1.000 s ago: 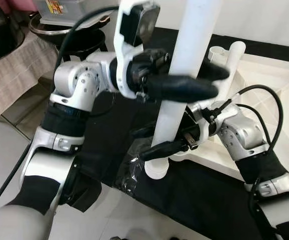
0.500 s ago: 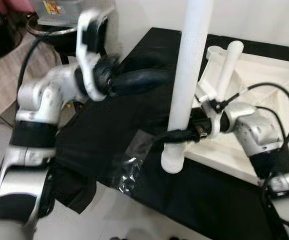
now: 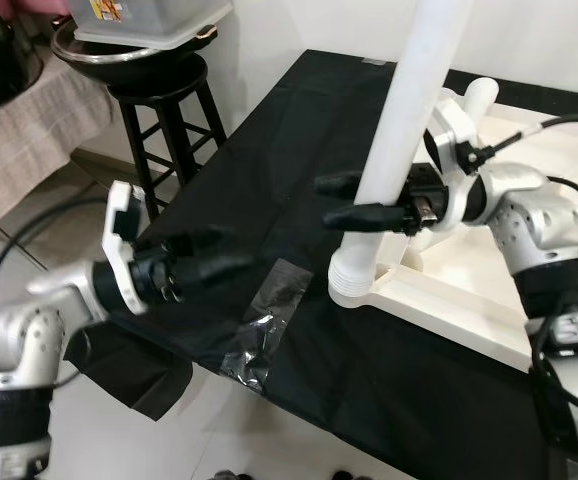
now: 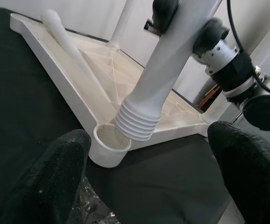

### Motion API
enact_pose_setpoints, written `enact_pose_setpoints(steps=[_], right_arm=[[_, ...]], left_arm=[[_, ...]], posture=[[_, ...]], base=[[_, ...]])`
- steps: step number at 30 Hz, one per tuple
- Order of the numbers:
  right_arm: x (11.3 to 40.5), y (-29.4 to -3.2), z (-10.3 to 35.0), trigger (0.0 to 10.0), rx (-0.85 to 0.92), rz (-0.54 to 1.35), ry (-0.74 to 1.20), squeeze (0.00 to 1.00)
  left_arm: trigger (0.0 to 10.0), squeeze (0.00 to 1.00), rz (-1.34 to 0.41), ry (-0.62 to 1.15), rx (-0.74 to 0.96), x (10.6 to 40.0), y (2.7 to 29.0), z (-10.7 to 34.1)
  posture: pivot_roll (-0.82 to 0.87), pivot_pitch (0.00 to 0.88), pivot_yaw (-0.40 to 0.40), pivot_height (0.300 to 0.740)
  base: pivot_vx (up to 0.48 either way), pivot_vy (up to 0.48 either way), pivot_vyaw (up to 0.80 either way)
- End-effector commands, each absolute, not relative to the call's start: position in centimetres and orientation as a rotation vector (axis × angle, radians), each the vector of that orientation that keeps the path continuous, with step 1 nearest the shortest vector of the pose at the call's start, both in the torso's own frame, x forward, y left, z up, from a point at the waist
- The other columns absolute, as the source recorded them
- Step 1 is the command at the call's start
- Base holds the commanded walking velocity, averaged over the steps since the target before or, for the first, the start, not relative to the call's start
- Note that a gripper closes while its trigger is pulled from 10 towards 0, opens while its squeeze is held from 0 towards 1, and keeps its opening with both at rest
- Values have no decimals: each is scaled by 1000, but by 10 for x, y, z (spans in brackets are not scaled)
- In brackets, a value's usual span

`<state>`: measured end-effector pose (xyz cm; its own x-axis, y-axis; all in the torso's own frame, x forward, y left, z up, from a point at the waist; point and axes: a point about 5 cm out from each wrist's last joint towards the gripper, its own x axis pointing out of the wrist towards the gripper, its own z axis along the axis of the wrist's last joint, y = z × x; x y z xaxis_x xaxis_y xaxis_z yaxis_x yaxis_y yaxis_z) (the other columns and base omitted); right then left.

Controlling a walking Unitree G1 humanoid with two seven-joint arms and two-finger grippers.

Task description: Building children table

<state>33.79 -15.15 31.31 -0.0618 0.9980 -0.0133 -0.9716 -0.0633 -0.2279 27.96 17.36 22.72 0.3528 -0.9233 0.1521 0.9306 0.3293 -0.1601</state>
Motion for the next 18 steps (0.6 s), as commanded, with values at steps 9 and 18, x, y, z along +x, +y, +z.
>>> enact_pose_setpoints(steps=[9,18], right_arm=[[346,-138,306,10000,-187,1669,-137,0],[346,-141,308,10000,-174,1676,-136,0]], left_arm=[[10000,0,-1018,40,-195,245,141,173],[10000,0,-912,6,-86,225,137,174]], posture=[[-34,363,-20,740],[-25,406,-20,740]], base=[[0,0,0],[0,0,0]])
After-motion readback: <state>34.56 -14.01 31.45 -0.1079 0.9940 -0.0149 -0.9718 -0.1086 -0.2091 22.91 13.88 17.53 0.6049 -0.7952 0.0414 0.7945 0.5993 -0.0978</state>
